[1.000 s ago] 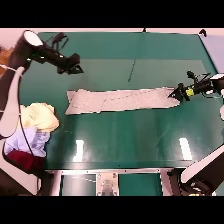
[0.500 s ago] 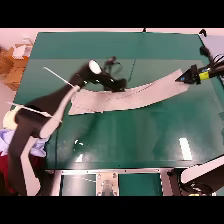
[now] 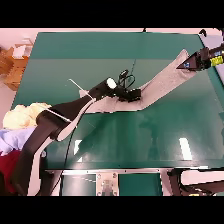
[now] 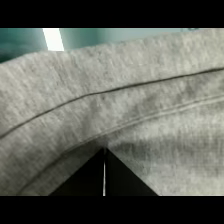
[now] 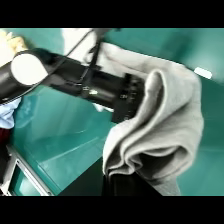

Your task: Fold the shirts.

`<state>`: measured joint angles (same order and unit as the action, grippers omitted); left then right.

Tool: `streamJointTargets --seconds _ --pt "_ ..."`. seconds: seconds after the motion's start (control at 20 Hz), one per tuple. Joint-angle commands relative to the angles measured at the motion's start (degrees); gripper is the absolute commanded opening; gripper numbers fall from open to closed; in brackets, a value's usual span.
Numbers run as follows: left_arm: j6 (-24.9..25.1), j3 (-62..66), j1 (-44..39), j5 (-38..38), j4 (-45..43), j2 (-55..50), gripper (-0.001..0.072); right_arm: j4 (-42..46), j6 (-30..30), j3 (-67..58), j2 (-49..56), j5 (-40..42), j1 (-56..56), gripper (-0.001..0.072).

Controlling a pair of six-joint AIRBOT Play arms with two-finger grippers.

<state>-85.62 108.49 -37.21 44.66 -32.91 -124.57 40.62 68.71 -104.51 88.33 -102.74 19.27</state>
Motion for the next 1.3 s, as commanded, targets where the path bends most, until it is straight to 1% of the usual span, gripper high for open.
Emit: streamJointTargets --seconds 0.0,0.15,0.3,0.35,0.45,0.55,0.7,0.9,0.95,1.0,1.05,1.1,1.15,1.25 --pt "1.2 3.1 1.0 5.9 4.7 -0.1 0.0022 0.1 1.8 0.1 -1.7 0.0 -1.0 0.0013" --pt "1.3 9.2 6.8 20.0 4.8 2.3 0.0022 -0.1 3.4 1.4 -1.7 0.9 -2.7 0.0013" --pt "0.3 9.8 17.1 32.6 4.1 8.5 0.0022 -0.2 6.2 3.1 -1.7 3.5 -7.9 0.0014" --pt "-0.1 9.8 20.9 36.2 4.2 10.4 0.0022 -0.2 6.3 4.0 -1.7 5.6 -10.8 0.0013" --pt "-2.3 9.8 28.6 42.6 4.2 14.6 0.0022 -0.2 6.3 6.6 -1.7 12.4 -17.4 0.0013" --pt "-2.7 9.8 34.9 46.1 4.2 17.9 0.0022 -0.1 6.3 9.2 -0.9 20.3 -25.0 0.0013" --pt "-2.6 9.7 42.2 46.8 4.2 21.6 0.0022 -0.1 6.3 11.5 3.7 33.5 -37.3 0.0014" --pt "-2.4 9.6 46.3 47.0 4.2 23.0 0.0023 -1.1 6.3 11.5 15.1 51.2 -52.3 0.0024" --pt "-2.3 9.6 46.4 47.0 4.2 23.0 0.0022 -2.0 6.3 11.3 17.9 55.0 -55.2 0.0185" --pt "-2.3 9.5 46.4 46.9 4.2 23.0 0.0022 -2.1 6.3 10.8 20.3 58.4 -57.4 0.0454" --pt "-1.9 9.5 46.4 46.9 4.2 23.0 0.0022 -2.1 6.4 10.2 21.5 60.0 -58.1 0.0495" --pt "-1.3 9.5 46.4 46.9 4.2 23.0 0.0022 -1.6 8.1 9.7 21.4 59.6 -57.4 0.0494" --pt "-1.3 9.5 46.4 46.9 4.2 23.0 0.0022 -0.2 10.6 8.7 20.6 57.5 -55.5 0.0494" --pt "-1.2 9.5 46.4 47.4 4.2 23.0 0.0022 5.2 16.3 6.1 17.8 48.9 -49.3 0.0489"
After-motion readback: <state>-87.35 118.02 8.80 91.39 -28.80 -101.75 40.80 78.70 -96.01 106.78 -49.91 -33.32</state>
